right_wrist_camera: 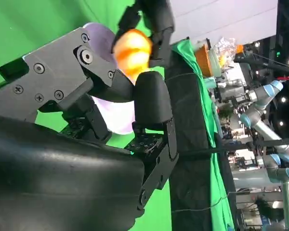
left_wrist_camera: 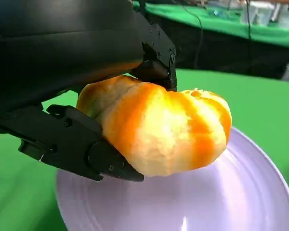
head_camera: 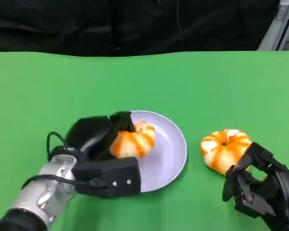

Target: Grasp the bread from the table and place it into the plate.

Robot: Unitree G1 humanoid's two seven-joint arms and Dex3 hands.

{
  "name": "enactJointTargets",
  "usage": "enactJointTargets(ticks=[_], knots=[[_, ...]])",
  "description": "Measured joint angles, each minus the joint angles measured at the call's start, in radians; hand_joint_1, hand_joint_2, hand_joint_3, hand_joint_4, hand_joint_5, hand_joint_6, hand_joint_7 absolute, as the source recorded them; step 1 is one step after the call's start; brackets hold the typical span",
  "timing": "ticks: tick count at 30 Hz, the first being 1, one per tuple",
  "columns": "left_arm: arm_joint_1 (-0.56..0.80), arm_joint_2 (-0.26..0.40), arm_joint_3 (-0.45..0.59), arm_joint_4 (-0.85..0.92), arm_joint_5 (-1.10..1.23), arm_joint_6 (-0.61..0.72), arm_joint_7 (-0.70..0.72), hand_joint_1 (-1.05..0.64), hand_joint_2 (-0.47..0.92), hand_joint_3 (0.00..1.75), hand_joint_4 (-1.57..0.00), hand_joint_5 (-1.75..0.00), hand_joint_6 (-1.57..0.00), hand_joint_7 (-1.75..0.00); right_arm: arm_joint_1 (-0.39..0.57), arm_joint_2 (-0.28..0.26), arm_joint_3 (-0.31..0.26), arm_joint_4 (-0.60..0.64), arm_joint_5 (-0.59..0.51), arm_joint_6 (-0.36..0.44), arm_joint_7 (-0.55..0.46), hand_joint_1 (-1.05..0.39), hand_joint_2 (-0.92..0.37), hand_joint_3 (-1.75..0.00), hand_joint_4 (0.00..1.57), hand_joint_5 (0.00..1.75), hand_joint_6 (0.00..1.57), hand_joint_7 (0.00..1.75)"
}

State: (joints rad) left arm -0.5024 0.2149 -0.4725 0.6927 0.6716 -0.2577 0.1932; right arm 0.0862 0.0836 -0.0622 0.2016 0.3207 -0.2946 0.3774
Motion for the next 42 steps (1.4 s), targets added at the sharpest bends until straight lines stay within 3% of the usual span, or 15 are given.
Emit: enactJointTargets(ticks=[2,4,5,6,7,9,11,21,31,34,37,42], knots=[[-0.013,-0.009,-0.004,0.040,0.000,-0.014,0.004,-0.05,0.92,0.26,-0.56,-1.75,-0.52,-1.63,0.002,0.000,0.002,-0.008,0.000,0.008,-0.002,-0.16,-0.54,-1.14,0.87,1.75,0.64,1.71],[-0.024,-0.015,-0.004,0.072,-0.001,-0.030,0.008,-0.26,0.92,0.36,-0.56,-1.17,-0.66,-0.84,0.006,0.000,0.005,-0.017,0.000,0.009,-0.004,-0.16,-0.54,-1.13,0.87,1.75,0.64,1.71],[-0.026,-0.014,-0.004,0.078,-0.001,-0.038,0.008,-0.55,0.92,0.43,-0.43,-0.65,-0.57,-0.37,0.006,0.000,0.005,-0.020,0.000,0.009,-0.004,-0.16,-0.54,-1.14,0.87,1.75,0.65,1.72],[-0.028,-0.013,-0.006,0.080,0.000,-0.042,0.007,-0.66,0.92,0.46,-0.39,-0.39,-0.53,-0.19,0.007,0.000,0.005,-0.021,0.000,0.009,-0.005,-0.16,-0.54,-1.14,0.87,1.75,0.65,1.72],[-0.028,-0.012,-0.009,0.079,0.002,-0.045,0.003,-0.82,0.92,0.49,-0.23,-0.17,-0.40,-0.08,0.007,0.000,0.006,-0.022,0.000,0.009,-0.005,-0.16,-0.54,-1.14,0.88,1.75,0.65,1.72],[-0.028,-0.002,-0.014,0.074,0.004,-0.049,-0.019,-0.94,0.92,0.52,-0.06,-0.04,-0.28,-0.02,0.007,0.000,0.008,-0.025,0.000,0.011,-0.006,-0.15,-0.54,-1.14,0.88,1.75,0.65,1.72],[-0.028,0.010,-0.017,0.069,0.004,-0.051,-0.042,-0.98,0.92,0.53,-0.02,-0.01,-0.23,0.00,0.008,0.000,0.009,-0.027,0.000,0.018,-0.008,-0.16,-0.55,-1.14,0.88,1.75,0.64,1.72],[-0.028,0.027,-0.035,0.066,0.015,-0.051,-0.087,-1.05,0.92,0.60,0.00,0.00,-0.06,0.00,0.008,0.000,0.008,-0.026,0.000,0.019,-0.007,-0.17,-0.55,-1.14,0.87,1.75,0.64,1.71],[-0.025,0.044,-0.019,0.036,-0.035,-0.061,-0.180,-1.05,0.92,0.61,-0.01,0.00,-0.11,-0.03,0.008,0.000,0.008,-0.025,-0.013,0.020,-0.009,-0.17,-0.54,-1.14,0.87,1.75,0.63,1.73],[-0.022,0.052,0.000,0.004,-0.071,-0.061,-0.243,-1.05,0.92,0.57,-0.18,-0.07,-0.26,-0.07,0.008,0.000,0.007,-0.025,-0.012,0.020,-0.004,-0.17,-0.54,-1.14,0.87,1.75,0.64,1.72],[-0.021,0.055,0.011,-0.027,-0.087,-0.049,-0.283,-1.04,0.92,0.55,-0.25,-0.08,-0.31,-0.06,0.008,0.000,0.006,-0.025,-0.012,0.020,-0.003,-0.17,-0.54,-1.13,0.87,1.75,0.64,1.72],[-0.008,0.055,0.034,-0.059,-0.121,-0.046,-0.323,-1.05,0.92,0.56,-0.14,-0.01,-0.27,-0.01,0.008,0.000,0.005,-0.025,-0.012,0.019,0.001,-0.18,-0.54,-1.13,0.87,1.75,0.63,1.72]])
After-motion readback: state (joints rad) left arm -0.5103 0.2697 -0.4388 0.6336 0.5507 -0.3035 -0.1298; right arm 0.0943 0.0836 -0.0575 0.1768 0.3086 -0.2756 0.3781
